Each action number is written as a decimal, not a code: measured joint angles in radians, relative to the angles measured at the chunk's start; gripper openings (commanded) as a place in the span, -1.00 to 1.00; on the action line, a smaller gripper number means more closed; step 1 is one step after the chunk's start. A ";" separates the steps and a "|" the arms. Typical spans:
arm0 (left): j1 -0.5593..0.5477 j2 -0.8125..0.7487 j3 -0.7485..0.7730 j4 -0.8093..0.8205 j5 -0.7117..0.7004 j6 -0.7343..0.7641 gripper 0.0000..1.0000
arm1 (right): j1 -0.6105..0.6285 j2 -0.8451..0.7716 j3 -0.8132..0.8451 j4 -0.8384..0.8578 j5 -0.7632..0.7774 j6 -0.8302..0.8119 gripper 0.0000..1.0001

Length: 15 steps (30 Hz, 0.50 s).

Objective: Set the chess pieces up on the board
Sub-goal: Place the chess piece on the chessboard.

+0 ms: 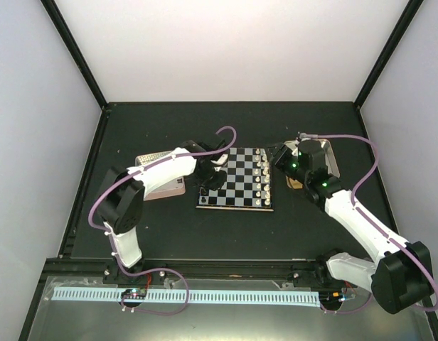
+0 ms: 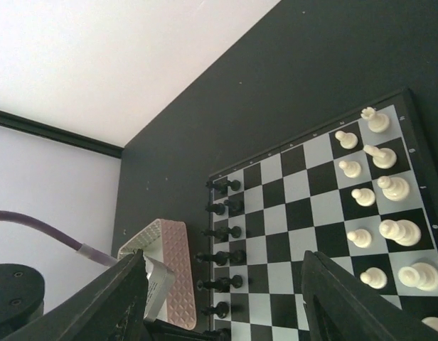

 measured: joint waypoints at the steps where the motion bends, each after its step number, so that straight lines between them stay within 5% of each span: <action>1: 0.000 0.013 0.004 -0.011 -0.011 -0.001 -0.97 | 0.000 0.000 0.000 -0.007 0.002 -0.003 0.20; 15: 0.000 0.109 0.051 -0.043 -0.081 -0.020 -0.91 | -0.001 0.003 0.000 -0.040 0.014 -0.029 0.21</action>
